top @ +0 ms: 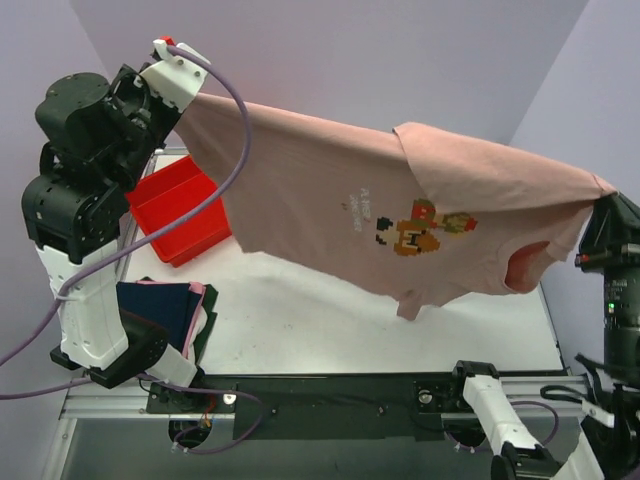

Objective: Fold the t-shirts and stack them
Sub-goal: Flatten out the tshirt

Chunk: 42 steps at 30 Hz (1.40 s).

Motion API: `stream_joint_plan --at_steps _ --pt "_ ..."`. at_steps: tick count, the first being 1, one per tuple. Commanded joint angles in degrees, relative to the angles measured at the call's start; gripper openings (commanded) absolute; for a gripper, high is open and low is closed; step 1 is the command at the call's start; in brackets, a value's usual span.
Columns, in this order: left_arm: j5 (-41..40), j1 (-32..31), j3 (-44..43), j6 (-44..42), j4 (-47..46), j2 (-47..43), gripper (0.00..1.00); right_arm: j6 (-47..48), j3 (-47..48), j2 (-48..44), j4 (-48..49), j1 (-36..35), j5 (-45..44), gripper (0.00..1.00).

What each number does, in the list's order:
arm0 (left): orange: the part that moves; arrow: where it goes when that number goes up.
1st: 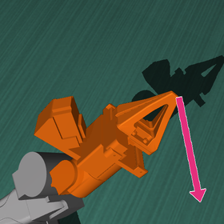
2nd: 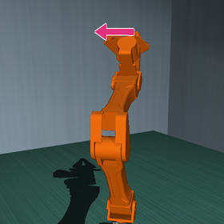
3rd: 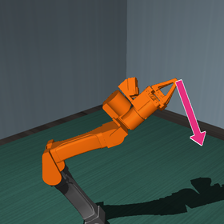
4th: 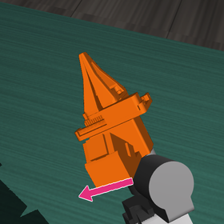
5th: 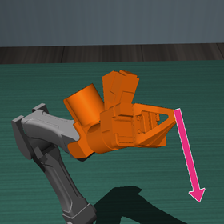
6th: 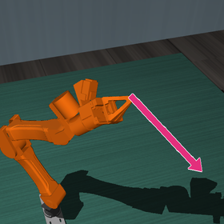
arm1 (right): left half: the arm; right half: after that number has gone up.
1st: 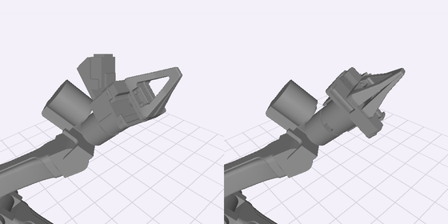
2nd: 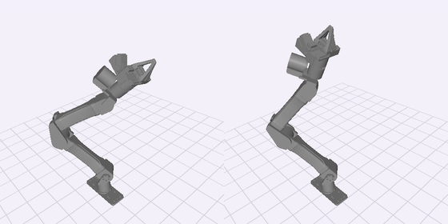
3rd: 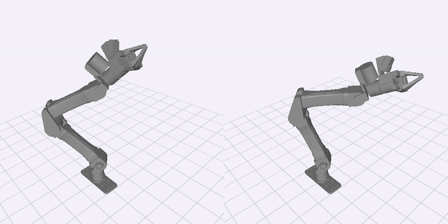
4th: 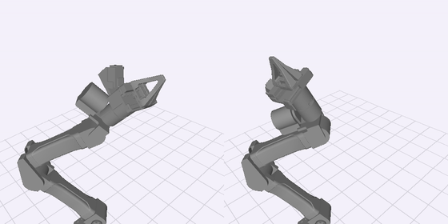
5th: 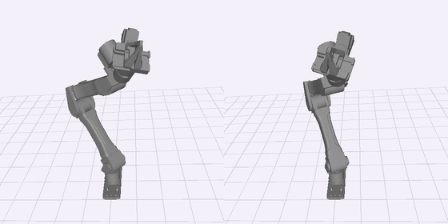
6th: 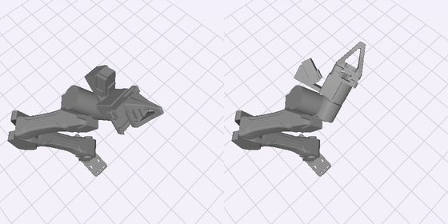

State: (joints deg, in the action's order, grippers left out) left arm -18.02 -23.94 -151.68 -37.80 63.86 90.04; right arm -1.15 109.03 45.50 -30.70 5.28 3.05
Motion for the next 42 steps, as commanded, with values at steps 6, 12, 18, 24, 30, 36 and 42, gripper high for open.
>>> stream_joint_plan --at_steps 6,12,18,24,30,36,42 --pt "-0.27 0.48 6.70 3.52 4.43 -1.80 0.00 3.78 -7.58 0.55 -0.33 -2.03 -1.56 0.00" --pt "9.58 0.48 24.22 4.32 -3.19 3.37 0.00 5.10 -18.83 13.20 3.52 -1.33 5.12 0.00" --pt "10.81 0.04 36.27 2.64 -20.50 14.35 0.00 3.00 -32.03 27.88 22.66 1.92 11.53 0.00" --pt "6.87 -1.80 35.58 3.35 -33.07 27.01 0.00 -2.80 -27.75 50.96 26.92 6.93 19.53 0.00" --pt "1.77 -3.21 32.06 2.30 -38.97 35.01 0.00 -4.38 -15.53 64.96 21.92 10.27 21.64 0.00" --pt "-2.71 -3.48 24.78 1.15 -41.09 41.52 0.00 -8.34 -4.55 74.02 20.24 12.12 23.23 0.00" --pt "-6.94 -3.83 16.16 -0.60 -41.01 47.51 0.26 -12.03 4.94 80.18 16.12 12.83 18.33 0.25"
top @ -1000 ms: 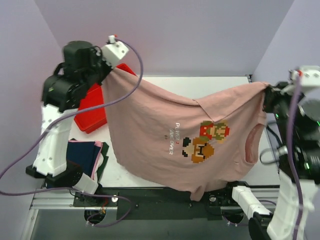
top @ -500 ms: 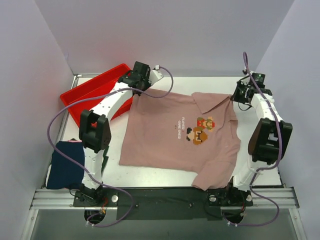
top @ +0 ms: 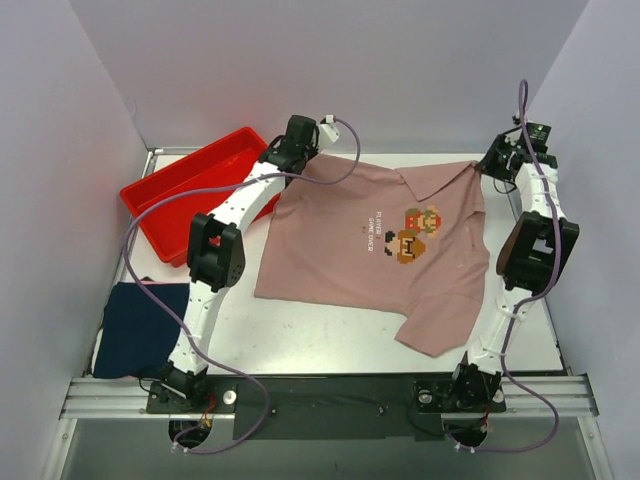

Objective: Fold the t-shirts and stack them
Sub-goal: Flatten out the tshirt

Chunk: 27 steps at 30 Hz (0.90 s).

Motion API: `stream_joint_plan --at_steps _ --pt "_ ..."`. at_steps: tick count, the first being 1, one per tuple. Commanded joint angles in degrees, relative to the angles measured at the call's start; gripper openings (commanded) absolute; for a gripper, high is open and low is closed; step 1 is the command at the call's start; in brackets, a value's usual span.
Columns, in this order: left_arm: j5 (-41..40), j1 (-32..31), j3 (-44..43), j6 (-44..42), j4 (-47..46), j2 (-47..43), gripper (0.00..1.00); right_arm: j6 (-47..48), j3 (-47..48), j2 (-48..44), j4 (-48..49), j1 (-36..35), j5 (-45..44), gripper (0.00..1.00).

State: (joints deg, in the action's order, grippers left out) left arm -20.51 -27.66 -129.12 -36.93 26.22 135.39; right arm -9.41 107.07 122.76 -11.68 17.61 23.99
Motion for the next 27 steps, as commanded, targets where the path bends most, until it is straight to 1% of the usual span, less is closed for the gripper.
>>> stream_joint_plan --at_steps 1,2,3,4,5,6,7,8,9,10,11,12,13,14,15,16,17,18,20,21,22,23,25,26,27 --pt "-4.36 -0.37 -7.36 -1.83 -2.50 2.50 0.50 -4.38 7.88 3.71 -5.26 0.59 -3.41 0.37" --pt "-3.58 -0.46 -7.72 -1.83 -1.79 2.51 0.57 -4.39 9.98 3.89 -6.67 0.59 -4.64 0.52" --pt "-2.87 -0.81 -8.07 -1.83 0.13 1.64 0.66 -4.39 10.70 3.63 -9.04 0.59 -6.65 0.61" --pt "-0.78 -0.99 -7.99 -1.75 1.11 0.93 0.69 -4.56 11.66 3.02 -10.54 0.50 -8.24 0.64" --pt "0.37 -1.25 -7.38 -1.40 2.86 -0.99 0.78 -4.91 11.85 1.10 -13.08 0.50 -11.74 0.76" --pt "3.61 -1.43 -6.94 -1.31 3.92 -2.31 0.80 -5.35 11.41 -0.05 -14.32 0.41 -14.12 0.81" --pt "5.46 -1.61 -6.06 -1.22 6.63 -4.59 0.80 -6.75 9.93 -3.28 -17.29 0.41 -18.32 0.82" --pt "10.27 -1.87 -5.62 -1.13 8.13 -6.09 0.80 -7.55 8.35 -5.14 -18.63 0.41 -20.45 0.82" --pt "13.62 -1.96 -4.40 -1.30 12.67 -9.06 0.80 -9.21 3.98 -9.95 -20.73 0.41 -23.78 0.89" --pt "20.18 -2.13 -3.52 -2.35 15.85 -10.40 0.80 -10.09 0.46 -12.52 -21.18 0.41 -25.38 1.00" --pt "23.29 -2.31 -1.77 -3.06 21.19 -13.37 0.80 -11.76 -6.97 -18.37 -22.23 0.41 -27.05 1.00" --pt "28.72 -2.48 -0.27 -5.24 24.64 -14.71 0.77 -12.64 -10.53 -21.65 -22.77 0.41 -27.24 1.00" --pt "31.12 -2.40 3.05 -6.74 29.80 -17.42 0.75 -14.13 -18.57 -26.73 -23.03 0.41 -27.15 1.00" --pt "36.02 -2.31 4.82 -9.97 32.99 -18.75 0.69 -14.49 -22.13 -29.91 -23.30 0.41 -26.63 1.00" --pt "37.72 -2.14 9.80 -11.92 37.63 -21.55 0.67 -15.80 -29.56 -35.17 -23.56 0.24 -25.49 1.00" --pt "41.13 -2.05 12.38 -16.38 39.68 -23.14 0.63 -16.25 -33.29 -37.48 -24.52 0.15 -24.61 1.00" --pt "42.47 -2.05 18.84 -19.47 43.18 -25.68 0.62 -17.30 -38.37 -41.86 -25.31 -0.55 -22.78 1.00" --pt "43.36 -2.22 22.12 -23.67 43.91 -29.01 0.62 -17.48 -41.21 -43.73 -27.32 -1.08 -22.32 0.99" --pt "42.23 -2.40 35.54 -28.78 44.10 -32.71 0.63 -18.88 -47.01 -50.92 -30.83 -3.27 -22.32 0.92" --pt "40.39 -2.40 37.69 -29.68 43.83 -33.52 0.64 -19.41 -50.34 -52.34 -31.64 -5.02 -22.23 0.86" --pt "38.90 -2.14 41.98 -30.22 41.48 -34.40 0.65 -20.55 -52.99 -54.97 -33.39 -5.91 -21.80 0.76" --pt "36.53 -1.79 44.28 -30.05 39.46 -34.67 0.65 -21.26 -54.49 -55.87 -34.19 -7.66 -21.70 0.75" --pt "33.80 -0.30 49.47 -30.04 33.48 -35.63 0.68 -24.68 -58.54 -57.98 -36.30 -8.20 -19.95 0.75" --pt "32.74 -0.29 52.36 -30.83 30.15 -36.07 0.69 -26.87 -60.73 -58.51 -37.78 -8.11 -17.42 0.75" --pt "30.90 -0.38 53.52 -31.79 28.90 -36.34 0.71 -27.85 -61.44 -58.60 -39.98 -8.37 -16.79 0.75"
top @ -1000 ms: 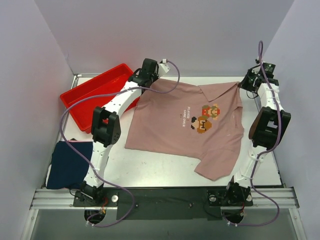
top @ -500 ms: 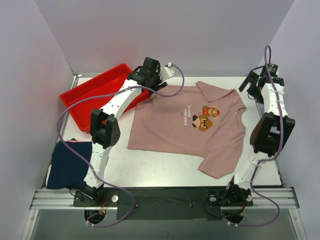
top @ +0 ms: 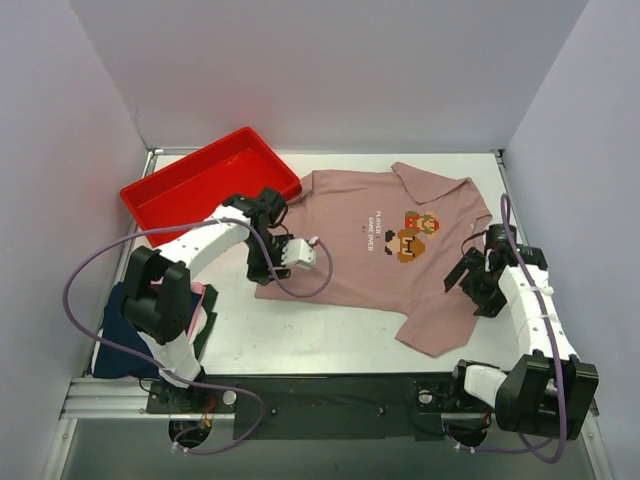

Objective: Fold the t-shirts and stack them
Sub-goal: Flatten out the tshirt, then grap the side of the flattened tshirt closest away from the robot with both arms

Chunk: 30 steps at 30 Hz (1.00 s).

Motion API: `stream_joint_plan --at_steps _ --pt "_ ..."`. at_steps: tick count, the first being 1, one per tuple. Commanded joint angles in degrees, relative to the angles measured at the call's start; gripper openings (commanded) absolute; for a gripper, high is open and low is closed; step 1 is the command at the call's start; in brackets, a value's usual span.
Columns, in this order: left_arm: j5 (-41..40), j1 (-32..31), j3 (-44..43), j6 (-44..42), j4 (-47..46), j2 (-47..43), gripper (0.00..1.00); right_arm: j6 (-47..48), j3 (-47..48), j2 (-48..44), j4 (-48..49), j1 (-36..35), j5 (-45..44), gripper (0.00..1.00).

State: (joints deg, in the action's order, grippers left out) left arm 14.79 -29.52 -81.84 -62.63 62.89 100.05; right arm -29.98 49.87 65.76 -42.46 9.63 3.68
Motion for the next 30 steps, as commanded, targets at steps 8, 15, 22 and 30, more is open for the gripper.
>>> stream_joint_plan --at_steps 8,15,22,30 --pt "-2.75 -0.28 15.56 -5.23 -14.19 -0.21 0.72 -16.24 -14.00 -5.37 -12.22 -2.07 5.96 0.76" --pt "-4.06 -0.28 19.97 -1.54 -24.39 0.41 0.70 -18.80 -24.81 -2.66 1.29 -0.93 8.88 0.67" --pt "-3.71 -0.28 22.34 1.54 -29.14 -0.29 0.19 -13.81 -22.62 3.15 4.40 2.22 6.51 0.00" --pt "-7.84 -0.01 16.02 12.09 -23.97 -1.00 0.00 -12.13 -13.67 -6.41 -3.41 5.31 5.37 0.00"
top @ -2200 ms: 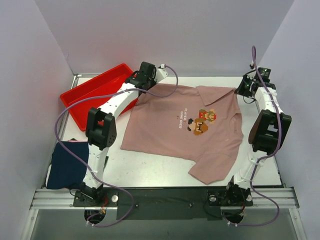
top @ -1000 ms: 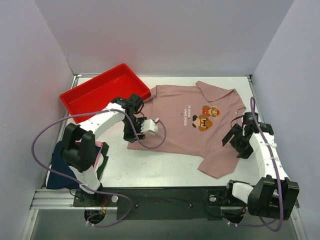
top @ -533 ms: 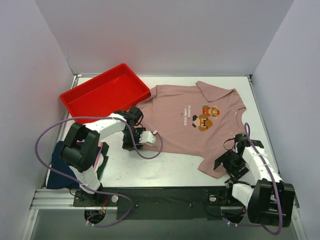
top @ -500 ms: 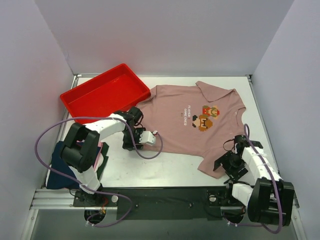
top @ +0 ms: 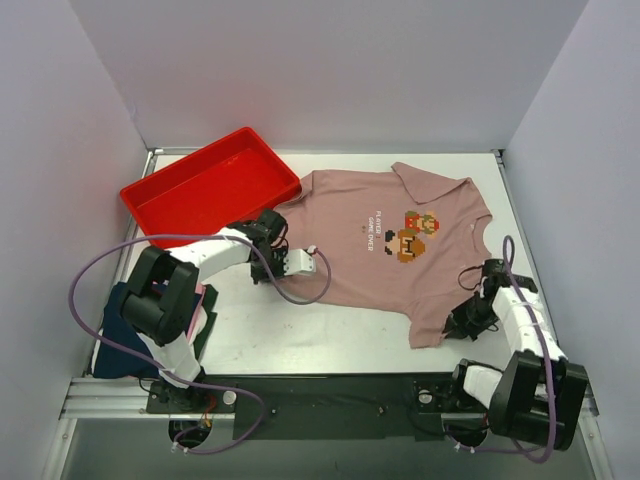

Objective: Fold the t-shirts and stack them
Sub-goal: Grap the side of the flattened tshirt closest away from the robot with both arms

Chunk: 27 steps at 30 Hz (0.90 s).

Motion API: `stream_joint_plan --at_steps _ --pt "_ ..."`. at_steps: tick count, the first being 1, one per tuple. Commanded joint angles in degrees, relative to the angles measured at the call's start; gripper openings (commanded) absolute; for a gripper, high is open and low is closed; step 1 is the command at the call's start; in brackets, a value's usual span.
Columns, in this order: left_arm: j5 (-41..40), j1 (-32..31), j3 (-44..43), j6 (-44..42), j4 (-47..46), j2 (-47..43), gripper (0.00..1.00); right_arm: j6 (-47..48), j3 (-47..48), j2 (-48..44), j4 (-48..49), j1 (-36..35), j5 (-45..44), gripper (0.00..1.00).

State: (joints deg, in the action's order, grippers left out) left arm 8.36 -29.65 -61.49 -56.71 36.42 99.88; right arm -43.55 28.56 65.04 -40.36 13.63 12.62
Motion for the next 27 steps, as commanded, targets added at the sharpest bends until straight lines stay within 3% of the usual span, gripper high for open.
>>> stream_joint_plan --at_steps 1,9,13,22,27 --pt "-1.33 0.12 -6.60 7.82 5.64 -0.91 0.00 2.76 10.79 -7.10 -7.09 1.66 -4.18 0.00" --pt "6.57 -0.50 -16.36 13.81 27.26 -2.66 0.00 13.91 30.22 -10.10 -19.04 6.75 -6.38 0.00" --pt "9.13 -0.50 -18.83 15.66 33.70 -5.99 0.00 19.38 36.73 -9.93 -23.36 8.09 -10.16 0.00" --pt "15.01 -1.73 -19.29 12.86 49.87 -13.82 0.00 22.01 42.98 -10.45 -31.35 5.28 -9.62 0.00" --pt "17.22 -1.73 -17.35 13.29 48.84 -14.71 0.00 24.21 43.61 -8.79 -31.54 2.90 -11.92 0.00"
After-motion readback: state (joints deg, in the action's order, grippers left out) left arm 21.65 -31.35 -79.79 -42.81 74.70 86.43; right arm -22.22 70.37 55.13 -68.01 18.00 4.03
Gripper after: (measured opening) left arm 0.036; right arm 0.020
